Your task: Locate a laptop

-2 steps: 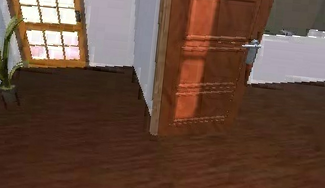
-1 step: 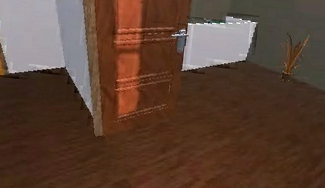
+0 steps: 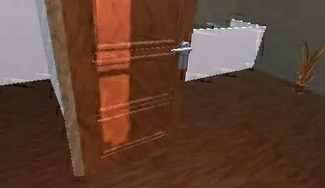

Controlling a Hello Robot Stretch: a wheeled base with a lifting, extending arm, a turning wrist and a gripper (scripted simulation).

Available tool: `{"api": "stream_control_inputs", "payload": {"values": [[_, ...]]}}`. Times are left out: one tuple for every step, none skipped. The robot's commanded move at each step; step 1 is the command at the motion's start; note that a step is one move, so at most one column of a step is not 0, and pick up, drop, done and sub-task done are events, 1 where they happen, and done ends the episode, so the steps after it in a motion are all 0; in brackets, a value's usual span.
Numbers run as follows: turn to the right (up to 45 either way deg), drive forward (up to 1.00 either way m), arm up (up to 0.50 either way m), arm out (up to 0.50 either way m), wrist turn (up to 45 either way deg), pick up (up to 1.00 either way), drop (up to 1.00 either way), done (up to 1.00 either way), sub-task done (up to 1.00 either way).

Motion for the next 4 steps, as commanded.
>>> {"api": "stream_control_inputs", "payload": {"values": [[30.0, 0.0, 0.0, 0.0, 0.0, 0.0, 0.0, 0.0, 0.0], [0.0, 1.0, 0.0, 0.0, 0.0, 0.0, 0.0, 0.0, 0.0], [0.0, 0.6, 0.0, 0.0, 0.0, 0.0, 0.0, 0.0, 0.0], [-21.0, 0.0, 0.0, 0.0, 0.0, 0.0, 0.0, 0.0, 0.0]]}}
